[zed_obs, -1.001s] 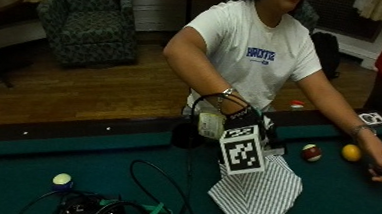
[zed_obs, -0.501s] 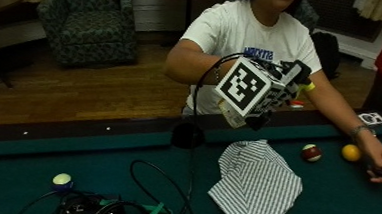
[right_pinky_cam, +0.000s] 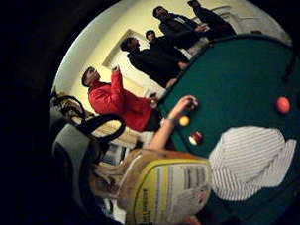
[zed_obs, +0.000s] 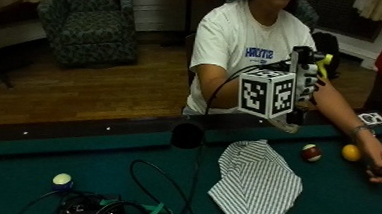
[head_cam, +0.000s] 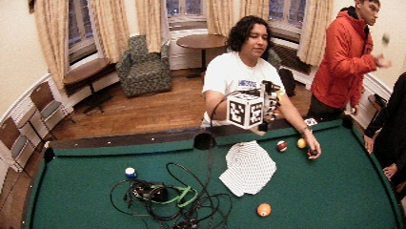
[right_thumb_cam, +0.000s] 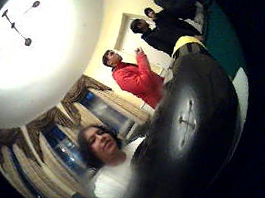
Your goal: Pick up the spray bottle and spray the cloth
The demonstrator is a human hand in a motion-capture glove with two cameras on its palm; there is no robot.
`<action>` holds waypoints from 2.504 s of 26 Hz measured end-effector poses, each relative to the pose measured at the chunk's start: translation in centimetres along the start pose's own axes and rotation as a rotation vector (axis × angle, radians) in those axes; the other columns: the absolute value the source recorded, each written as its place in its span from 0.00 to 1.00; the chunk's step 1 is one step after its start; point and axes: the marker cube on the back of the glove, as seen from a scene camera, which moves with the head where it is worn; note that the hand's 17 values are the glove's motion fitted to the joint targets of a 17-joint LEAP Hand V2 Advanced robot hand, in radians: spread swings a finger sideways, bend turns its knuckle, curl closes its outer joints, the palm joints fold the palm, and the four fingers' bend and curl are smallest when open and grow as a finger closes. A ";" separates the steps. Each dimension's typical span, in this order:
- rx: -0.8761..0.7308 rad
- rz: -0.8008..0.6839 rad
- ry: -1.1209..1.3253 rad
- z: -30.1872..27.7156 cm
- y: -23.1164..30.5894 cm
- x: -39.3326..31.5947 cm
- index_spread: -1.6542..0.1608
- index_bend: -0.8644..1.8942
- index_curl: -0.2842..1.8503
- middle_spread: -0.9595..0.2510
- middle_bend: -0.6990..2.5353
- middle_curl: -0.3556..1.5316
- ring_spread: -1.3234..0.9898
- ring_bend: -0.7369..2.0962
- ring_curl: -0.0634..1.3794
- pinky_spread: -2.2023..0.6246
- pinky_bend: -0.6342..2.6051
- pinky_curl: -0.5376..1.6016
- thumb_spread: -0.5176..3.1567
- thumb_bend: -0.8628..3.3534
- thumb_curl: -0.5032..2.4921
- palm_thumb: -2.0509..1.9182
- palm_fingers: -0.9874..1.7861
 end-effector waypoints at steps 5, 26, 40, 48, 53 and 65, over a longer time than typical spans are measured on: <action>0.017 -0.010 0.004 4.0 -1.0 4.6 0.77 0.48 0.43 0.64 0.45 0.51 0.48 0.55 0.41 0.67 0.36 0.47 0.26 0.20 0.46 0.75 0.85; -0.005 0.058 0.001 14.3 -6.4 20.5 0.77 0.48 0.42 0.64 0.45 0.51 0.48 0.55 0.41 0.67 0.36 0.47 0.26 0.20 0.47 0.75 0.86; -0.029 0.070 -0.019 15.9 -9.2 21.9 0.77 0.48 0.42 0.64 0.45 0.50 0.48 0.54 0.41 0.67 0.36 0.47 0.26 0.20 0.47 0.75 0.86; -0.167 0.223 0.026 15.2 -6.9 24.6 0.77 0.48 0.42 0.65 0.44 0.49 0.49 0.51 0.38 0.69 0.30 0.44 0.33 0.18 0.43 0.70 0.78; -0.175 0.276 0.149 12.9 -5.1 25.8 0.75 0.45 0.40 0.66 0.39 0.46 0.50 0.45 0.35 0.76 0.27 0.44 0.35 0.18 0.39 0.65 0.64; -0.233 0.173 0.604 5.7 2.9 17.6 0.69 0.37 0.33 0.65 0.29 0.39 0.51 0.36 0.27 0.83 0.32 0.43 0.37 0.19 0.34 0.61 0.51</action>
